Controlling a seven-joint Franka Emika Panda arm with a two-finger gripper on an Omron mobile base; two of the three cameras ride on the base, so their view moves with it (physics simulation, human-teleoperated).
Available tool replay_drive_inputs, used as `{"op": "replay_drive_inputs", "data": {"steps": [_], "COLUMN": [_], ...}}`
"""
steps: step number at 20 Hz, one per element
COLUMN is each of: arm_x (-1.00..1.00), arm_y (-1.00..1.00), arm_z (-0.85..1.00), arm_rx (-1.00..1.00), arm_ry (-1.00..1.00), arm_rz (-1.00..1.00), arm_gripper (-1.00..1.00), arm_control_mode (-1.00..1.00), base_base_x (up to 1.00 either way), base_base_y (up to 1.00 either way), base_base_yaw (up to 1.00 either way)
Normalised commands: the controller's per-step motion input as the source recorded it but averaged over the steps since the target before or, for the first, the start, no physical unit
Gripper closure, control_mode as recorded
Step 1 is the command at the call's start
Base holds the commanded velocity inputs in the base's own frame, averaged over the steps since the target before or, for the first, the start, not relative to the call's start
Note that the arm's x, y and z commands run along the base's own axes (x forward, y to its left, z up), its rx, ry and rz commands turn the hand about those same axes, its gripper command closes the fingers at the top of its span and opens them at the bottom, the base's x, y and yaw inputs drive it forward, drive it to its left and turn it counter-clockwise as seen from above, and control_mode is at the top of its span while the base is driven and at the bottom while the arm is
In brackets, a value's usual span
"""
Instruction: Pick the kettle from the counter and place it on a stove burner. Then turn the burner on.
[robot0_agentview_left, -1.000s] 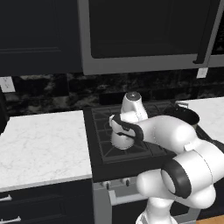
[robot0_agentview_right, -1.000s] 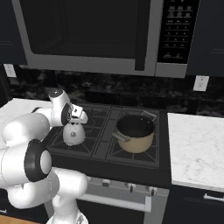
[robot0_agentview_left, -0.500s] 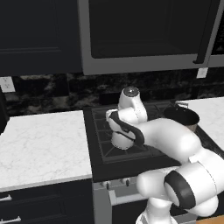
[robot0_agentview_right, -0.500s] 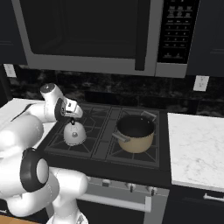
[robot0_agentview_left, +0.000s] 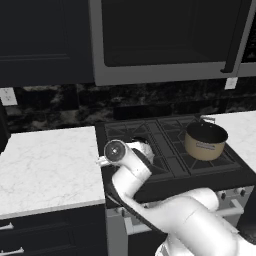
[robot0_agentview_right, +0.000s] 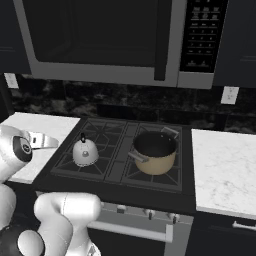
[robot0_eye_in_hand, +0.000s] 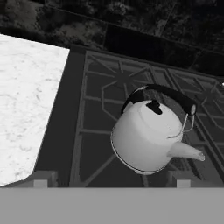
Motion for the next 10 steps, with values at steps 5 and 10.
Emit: {"op": "replay_drive_inputs", "data": {"steps": [5, 10], "arm_x": [-0.96, -0.76], "arm_y": [0.98, 0.58], "arm_z": [-0.94, -0.99], "arm_rx": [-0.25, 0.05], "arm_ry": [-0.19, -0.39], "arm_rz": [0.03, -0.1], "arm_gripper": [-1.0, -1.0], "arm_control_mode": [-1.0, -1.0], "base_base_x": [0.0, 0.0], "base_base_y": [0.0, 0.0], "base_base_yaw": [0.0, 0.0]}}
